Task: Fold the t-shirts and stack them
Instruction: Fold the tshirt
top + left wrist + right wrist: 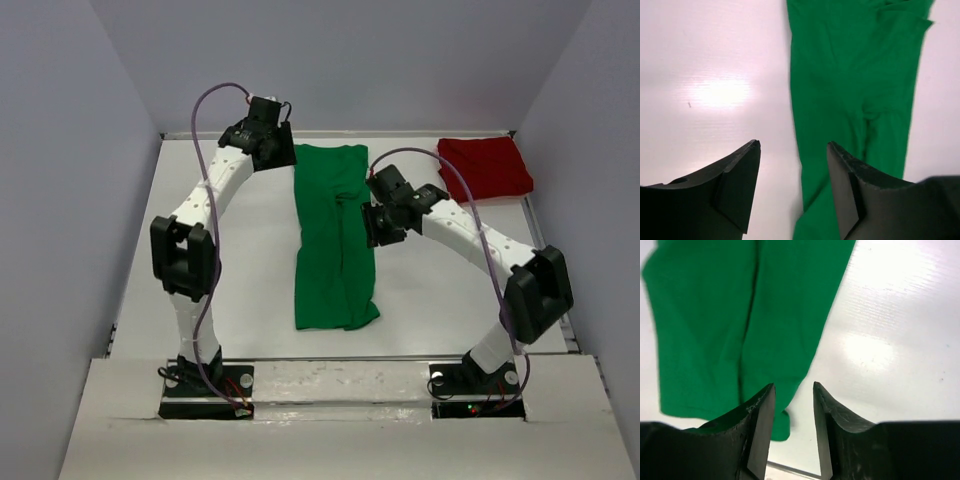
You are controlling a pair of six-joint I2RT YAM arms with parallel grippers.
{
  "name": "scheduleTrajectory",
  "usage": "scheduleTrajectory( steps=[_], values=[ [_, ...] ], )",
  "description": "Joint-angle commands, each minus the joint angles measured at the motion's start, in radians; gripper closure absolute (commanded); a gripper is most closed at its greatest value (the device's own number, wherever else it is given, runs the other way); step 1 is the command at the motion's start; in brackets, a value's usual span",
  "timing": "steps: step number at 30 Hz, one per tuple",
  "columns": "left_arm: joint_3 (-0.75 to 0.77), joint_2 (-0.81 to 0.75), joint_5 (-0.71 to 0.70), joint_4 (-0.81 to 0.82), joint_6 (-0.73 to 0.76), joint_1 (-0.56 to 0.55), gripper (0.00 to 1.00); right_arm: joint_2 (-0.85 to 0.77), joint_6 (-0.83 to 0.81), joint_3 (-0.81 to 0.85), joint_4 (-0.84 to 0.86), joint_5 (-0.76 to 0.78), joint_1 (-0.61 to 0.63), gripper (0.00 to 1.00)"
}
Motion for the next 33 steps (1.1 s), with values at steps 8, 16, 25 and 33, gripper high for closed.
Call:
scheduleTrajectory(
  steps=[8, 16, 25, 33],
  values=[
    [-0.837, -0.602, 0.472, 0.301, -0.114, -0.013, 0.28, -0.529, 0.189, -0.561, 0.282, -0.344, 0.026, 0.49],
    [-1.095, -0.768, 0.517, 0.38, -0.183, -0.028, 0.34, -0.555, 0.248, -0.72, 0.335, -0.352, 0.026, 0.51],
    [-1.163, -0.818, 0.579, 0.364, -0.216, -0.04, 0.34, -0.48, 0.286, -0.759, 0.47, -0.428, 0.026, 0.5],
    [-1.21, -0.875, 0.559, 0.318, -0.219, -0.054, 0.33, -0.415, 0.323, -0.768, 0.55, -0.496, 0.026, 0.51]
  ],
)
